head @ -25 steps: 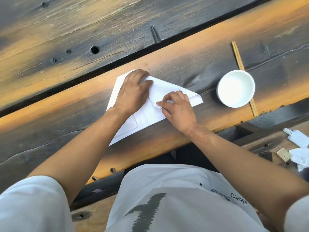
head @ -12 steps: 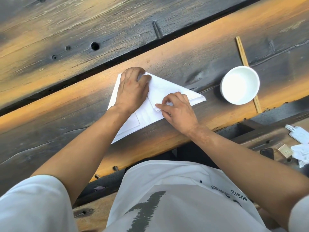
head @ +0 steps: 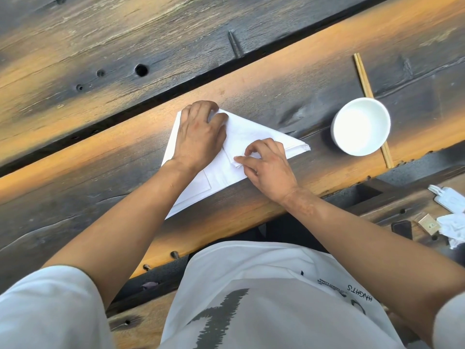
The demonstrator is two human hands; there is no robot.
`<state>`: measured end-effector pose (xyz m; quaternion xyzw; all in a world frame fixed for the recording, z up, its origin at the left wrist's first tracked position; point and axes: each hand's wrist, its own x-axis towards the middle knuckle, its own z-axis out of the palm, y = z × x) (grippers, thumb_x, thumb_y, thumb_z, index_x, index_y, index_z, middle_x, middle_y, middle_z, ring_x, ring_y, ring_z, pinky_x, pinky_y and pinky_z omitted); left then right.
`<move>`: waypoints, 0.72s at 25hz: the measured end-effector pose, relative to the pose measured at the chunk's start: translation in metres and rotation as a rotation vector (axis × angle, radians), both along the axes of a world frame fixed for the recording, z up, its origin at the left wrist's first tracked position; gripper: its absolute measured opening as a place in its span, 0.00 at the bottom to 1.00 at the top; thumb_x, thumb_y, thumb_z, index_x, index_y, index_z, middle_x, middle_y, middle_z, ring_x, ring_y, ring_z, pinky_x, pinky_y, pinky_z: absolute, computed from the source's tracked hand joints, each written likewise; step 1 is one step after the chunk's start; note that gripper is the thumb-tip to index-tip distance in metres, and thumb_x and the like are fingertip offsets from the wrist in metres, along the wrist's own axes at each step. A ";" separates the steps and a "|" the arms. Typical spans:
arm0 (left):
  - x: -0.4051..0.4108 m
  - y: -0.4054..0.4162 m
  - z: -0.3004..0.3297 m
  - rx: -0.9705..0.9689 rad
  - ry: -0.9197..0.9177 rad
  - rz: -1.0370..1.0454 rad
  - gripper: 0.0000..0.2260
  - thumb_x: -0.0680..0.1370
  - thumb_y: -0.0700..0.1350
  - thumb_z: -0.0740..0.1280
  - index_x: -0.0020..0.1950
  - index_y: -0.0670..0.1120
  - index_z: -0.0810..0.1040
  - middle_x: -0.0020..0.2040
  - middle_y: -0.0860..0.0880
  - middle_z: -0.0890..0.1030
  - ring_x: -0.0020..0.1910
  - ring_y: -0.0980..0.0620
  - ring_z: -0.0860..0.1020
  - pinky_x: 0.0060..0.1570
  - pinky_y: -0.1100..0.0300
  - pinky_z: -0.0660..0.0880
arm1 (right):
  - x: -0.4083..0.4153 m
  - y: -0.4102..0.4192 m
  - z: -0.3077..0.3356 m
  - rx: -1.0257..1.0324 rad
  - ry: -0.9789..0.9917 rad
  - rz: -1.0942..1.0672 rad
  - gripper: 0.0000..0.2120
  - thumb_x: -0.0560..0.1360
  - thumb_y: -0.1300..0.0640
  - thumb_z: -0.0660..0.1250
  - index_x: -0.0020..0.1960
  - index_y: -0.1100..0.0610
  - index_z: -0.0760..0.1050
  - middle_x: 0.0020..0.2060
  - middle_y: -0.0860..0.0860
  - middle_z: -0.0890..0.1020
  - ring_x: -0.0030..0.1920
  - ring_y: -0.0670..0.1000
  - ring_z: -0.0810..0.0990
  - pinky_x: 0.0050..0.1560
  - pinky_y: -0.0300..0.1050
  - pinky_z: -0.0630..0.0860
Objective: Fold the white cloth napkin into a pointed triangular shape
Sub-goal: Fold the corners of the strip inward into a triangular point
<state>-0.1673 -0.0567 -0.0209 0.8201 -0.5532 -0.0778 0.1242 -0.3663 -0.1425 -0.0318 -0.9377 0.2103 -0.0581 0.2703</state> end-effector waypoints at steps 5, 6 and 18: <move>-0.008 0.003 0.003 0.166 -0.001 -0.033 0.20 0.80 0.55 0.65 0.64 0.42 0.78 0.65 0.38 0.76 0.66 0.37 0.73 0.65 0.42 0.67 | 0.001 0.002 0.006 0.017 0.039 -0.012 0.14 0.73 0.59 0.68 0.56 0.51 0.84 0.49 0.51 0.79 0.52 0.55 0.74 0.58 0.50 0.67; -0.009 0.005 0.003 0.207 -0.001 -0.046 0.23 0.79 0.58 0.65 0.66 0.42 0.77 0.66 0.38 0.75 0.67 0.37 0.72 0.67 0.42 0.67 | 0.001 0.002 0.009 0.025 0.055 -0.008 0.15 0.72 0.58 0.67 0.57 0.52 0.84 0.49 0.51 0.79 0.53 0.55 0.74 0.58 0.51 0.67; -0.014 0.010 0.008 0.464 -0.116 -0.119 0.39 0.77 0.71 0.56 0.81 0.47 0.62 0.80 0.33 0.59 0.81 0.35 0.54 0.80 0.38 0.49 | 0.021 0.000 0.018 -0.114 0.013 -0.226 0.17 0.74 0.62 0.61 0.60 0.59 0.80 0.57 0.57 0.79 0.59 0.58 0.75 0.64 0.55 0.70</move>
